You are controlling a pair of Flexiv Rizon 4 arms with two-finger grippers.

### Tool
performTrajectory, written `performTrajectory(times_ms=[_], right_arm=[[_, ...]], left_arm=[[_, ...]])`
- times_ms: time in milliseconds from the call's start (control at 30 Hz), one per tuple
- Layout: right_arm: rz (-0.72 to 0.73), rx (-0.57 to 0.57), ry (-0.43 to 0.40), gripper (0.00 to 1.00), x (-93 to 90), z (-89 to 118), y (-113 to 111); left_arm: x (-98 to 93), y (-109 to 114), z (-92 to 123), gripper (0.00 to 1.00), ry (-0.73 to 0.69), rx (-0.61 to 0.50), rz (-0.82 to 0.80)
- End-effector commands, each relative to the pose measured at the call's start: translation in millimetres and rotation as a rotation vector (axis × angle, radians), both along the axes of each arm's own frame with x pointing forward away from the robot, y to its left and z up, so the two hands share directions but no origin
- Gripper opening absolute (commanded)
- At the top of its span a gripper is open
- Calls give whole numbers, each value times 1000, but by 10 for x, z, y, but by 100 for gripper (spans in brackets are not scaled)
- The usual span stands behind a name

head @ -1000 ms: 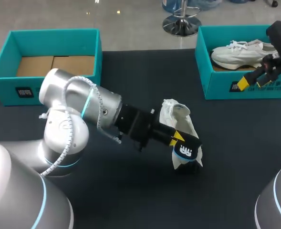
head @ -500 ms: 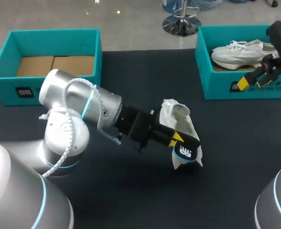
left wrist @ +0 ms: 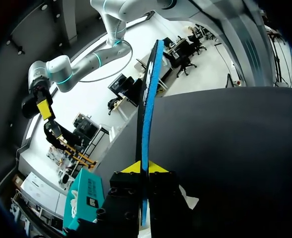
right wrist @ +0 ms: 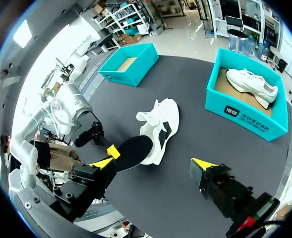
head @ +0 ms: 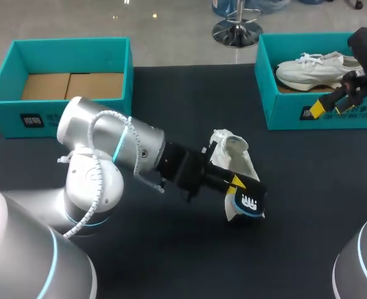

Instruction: Take the shoe out of the shoebox, open the shoe tongue, remove and reinsert the insole, then place the shoe into the shoebox

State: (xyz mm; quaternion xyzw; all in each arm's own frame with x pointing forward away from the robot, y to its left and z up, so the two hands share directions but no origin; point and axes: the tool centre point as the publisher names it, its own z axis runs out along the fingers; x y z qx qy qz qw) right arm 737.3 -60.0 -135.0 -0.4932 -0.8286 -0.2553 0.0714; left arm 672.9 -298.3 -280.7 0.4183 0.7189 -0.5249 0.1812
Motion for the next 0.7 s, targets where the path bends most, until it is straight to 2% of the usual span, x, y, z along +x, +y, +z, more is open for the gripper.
performTrajectory(times_ms=[33, 700], right_arm=[[0, -2, 3, 100, 15, -2, 6], [0, -2, 3, 100, 15, -2, 6]], left_arm=[[-19, -107, -89, 0, -13, -1, 13], [114, -93, -282, 0, -54, 21, 66]])
